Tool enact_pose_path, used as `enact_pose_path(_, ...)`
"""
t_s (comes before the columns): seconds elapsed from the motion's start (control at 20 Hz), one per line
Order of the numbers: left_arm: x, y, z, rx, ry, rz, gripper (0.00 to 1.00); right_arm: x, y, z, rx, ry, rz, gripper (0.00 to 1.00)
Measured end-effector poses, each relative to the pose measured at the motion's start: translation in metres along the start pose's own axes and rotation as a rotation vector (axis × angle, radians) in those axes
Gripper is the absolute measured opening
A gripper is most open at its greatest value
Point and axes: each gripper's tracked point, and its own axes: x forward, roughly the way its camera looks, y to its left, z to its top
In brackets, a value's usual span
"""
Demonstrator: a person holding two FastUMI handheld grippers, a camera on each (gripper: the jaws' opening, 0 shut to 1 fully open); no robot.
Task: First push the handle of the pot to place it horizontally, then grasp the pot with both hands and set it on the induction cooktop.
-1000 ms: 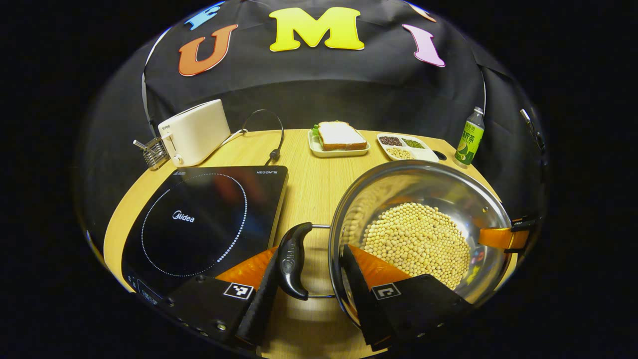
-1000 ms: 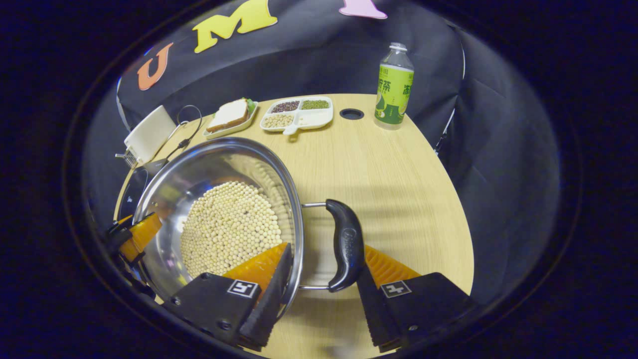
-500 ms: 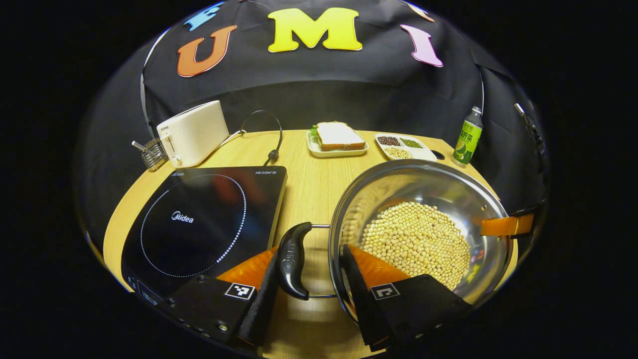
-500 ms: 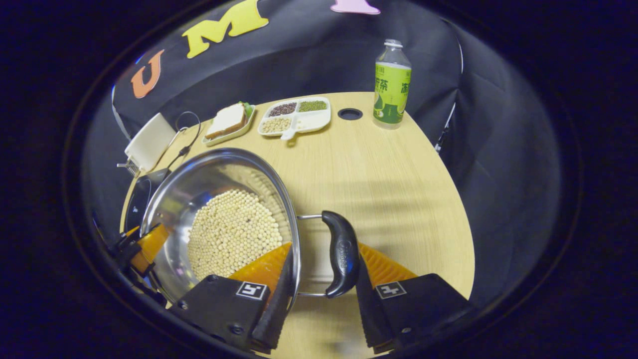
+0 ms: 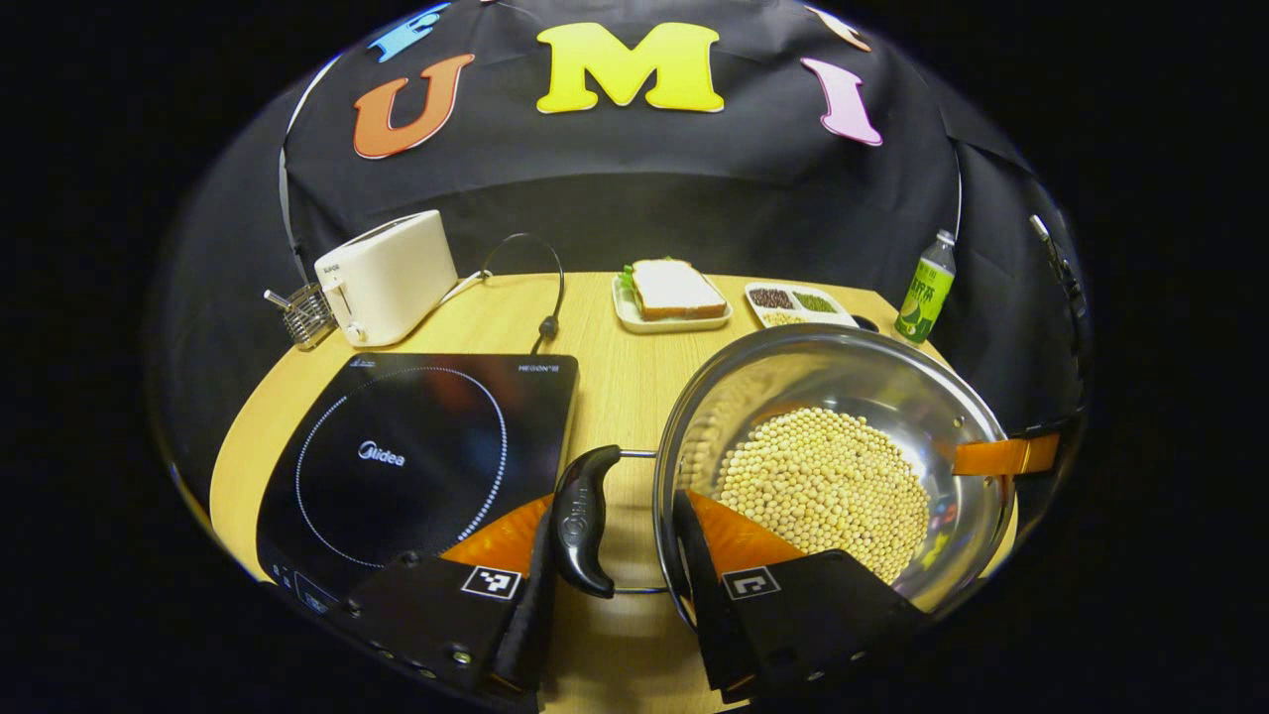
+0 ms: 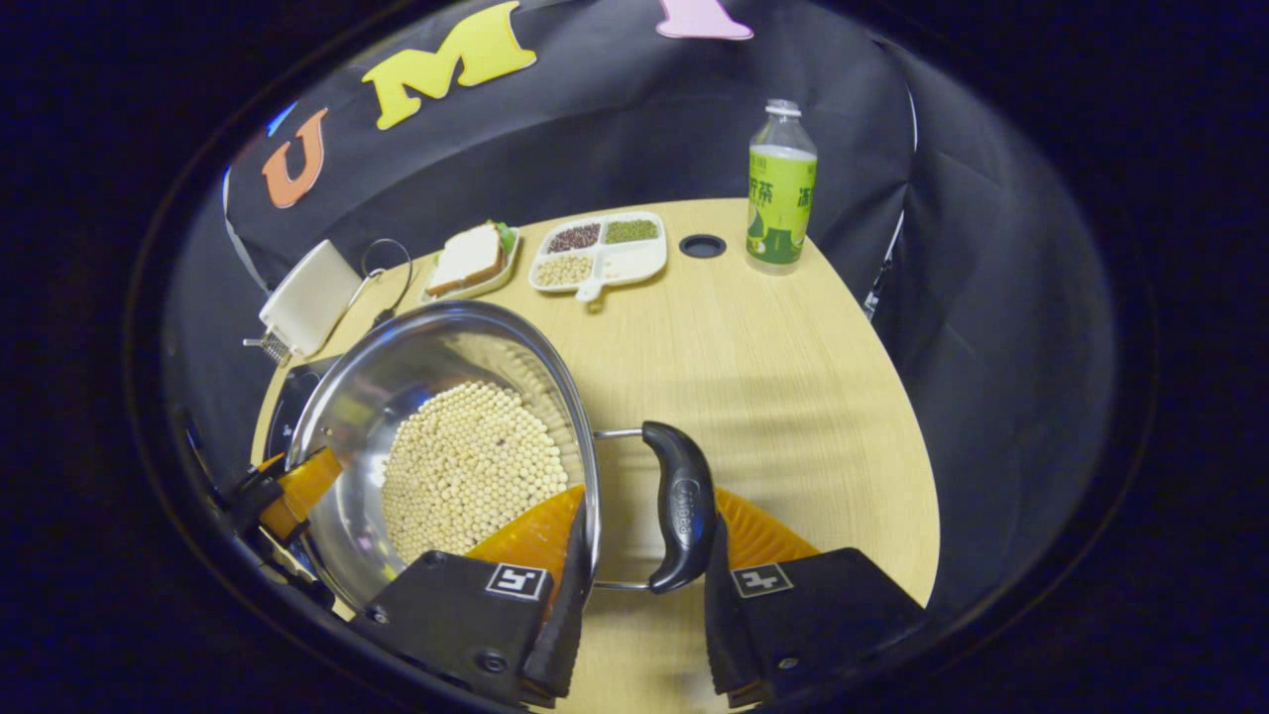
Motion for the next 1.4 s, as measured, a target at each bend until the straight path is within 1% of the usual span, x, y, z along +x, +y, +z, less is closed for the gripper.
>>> enact_pose_path(0.25,-0.017,0.033,0.027,-0.018,-0.041,0.010,0.58,-0.023,0.039,0.017,-0.031,-0.035,0.017,0.51)
enact_pose_path(0.6,-0.045,0.091,0.052,0.000,-0.066,0.023,0.58,-0.047,0.106,0.021,-0.012,-0.053,0.037,0.51)
enact_pose_path(0.8,-0.059,0.137,0.056,0.007,-0.067,0.047,0.58,-0.049,0.155,0.013,-0.003,-0.056,0.062,0.51)
enact_pose_path(1.0,-0.063,0.180,0.054,0.013,-0.060,0.063,0.59,-0.043,0.200,0.002,0.005,-0.045,0.078,0.51)
enact_pose_path(1.4,-0.052,0.240,0.047,0.047,-0.033,0.054,0.59,-0.022,0.262,-0.019,0.045,-0.033,0.072,0.51)
